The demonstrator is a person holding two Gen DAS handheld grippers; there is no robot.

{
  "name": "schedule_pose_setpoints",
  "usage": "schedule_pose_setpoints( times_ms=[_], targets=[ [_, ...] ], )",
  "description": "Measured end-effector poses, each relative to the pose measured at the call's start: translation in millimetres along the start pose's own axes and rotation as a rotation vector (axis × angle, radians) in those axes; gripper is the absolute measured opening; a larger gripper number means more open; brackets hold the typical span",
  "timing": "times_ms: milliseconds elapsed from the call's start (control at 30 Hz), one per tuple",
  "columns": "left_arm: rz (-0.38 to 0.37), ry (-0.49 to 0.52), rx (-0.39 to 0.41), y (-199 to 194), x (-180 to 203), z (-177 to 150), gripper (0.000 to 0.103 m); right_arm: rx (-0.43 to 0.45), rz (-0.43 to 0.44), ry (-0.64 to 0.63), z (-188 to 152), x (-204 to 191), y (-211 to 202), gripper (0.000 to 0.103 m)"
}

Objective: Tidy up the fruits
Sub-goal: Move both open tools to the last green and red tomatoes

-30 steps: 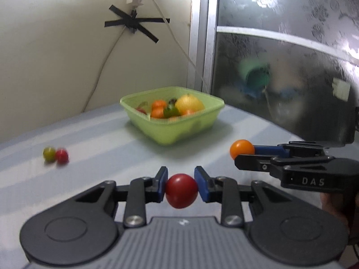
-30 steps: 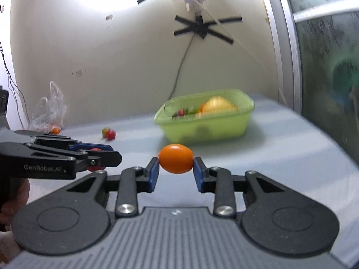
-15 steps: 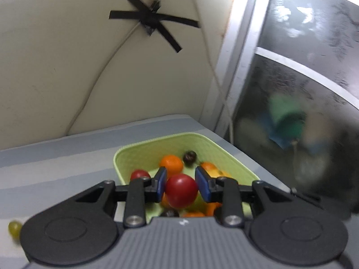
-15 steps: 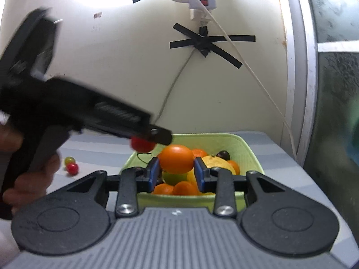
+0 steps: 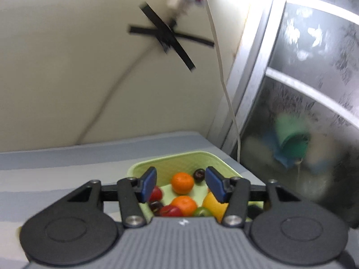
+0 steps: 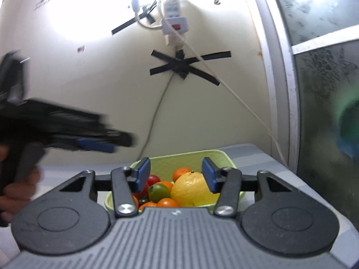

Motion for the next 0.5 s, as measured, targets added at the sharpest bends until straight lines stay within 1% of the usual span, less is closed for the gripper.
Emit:
schedule_pose_setpoints(
  times_ms=[100,167,233,333,400,433,500],
  targets=[
    [0.056,-0.031,0.049,-35,-35,-10,0.054,0.017,0.009,0.035,1,3,-4,0.053],
    [0.125,-0.058,0.069,-58,-65,-20,0.054,0.013,0.014,0.046,0,1,-6,0.053],
    [0.210,-0.102,0.073,-80,-99,-35,0.054,0.000,0.025,0.047,0,-4,-5,0.053],
    [0.321,-0.152,0.039,-97,-140,-60,0.054,-0.024,0.065,0.041,-3,-21,-8,0.053],
    [0.385,-0.164,0.005,-100,-160,-75,0.054,-0.054,0.126,0.039,-6,-39,-8,0.053],
    [0.396,-0.178,-0.012,-99,-168,-80,0.054,-0.077,0.159,0.026,-8,-51,-6,0.053],
    [0.371,-0.228,-0.047,-93,-180,-87,0.054,-0.139,0.218,-0.007,-12,-75,4,0.053]
  ],
)
Point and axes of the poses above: each gripper's, at about its wrist camera, not at the fingertips, and y roughly the way its jaws point, x to its right, z to its top, the point moved 1 cm from there along y, roughly the way its jaws point, and after that the axes turned 14 degrees about z, right-handed, at the moved point
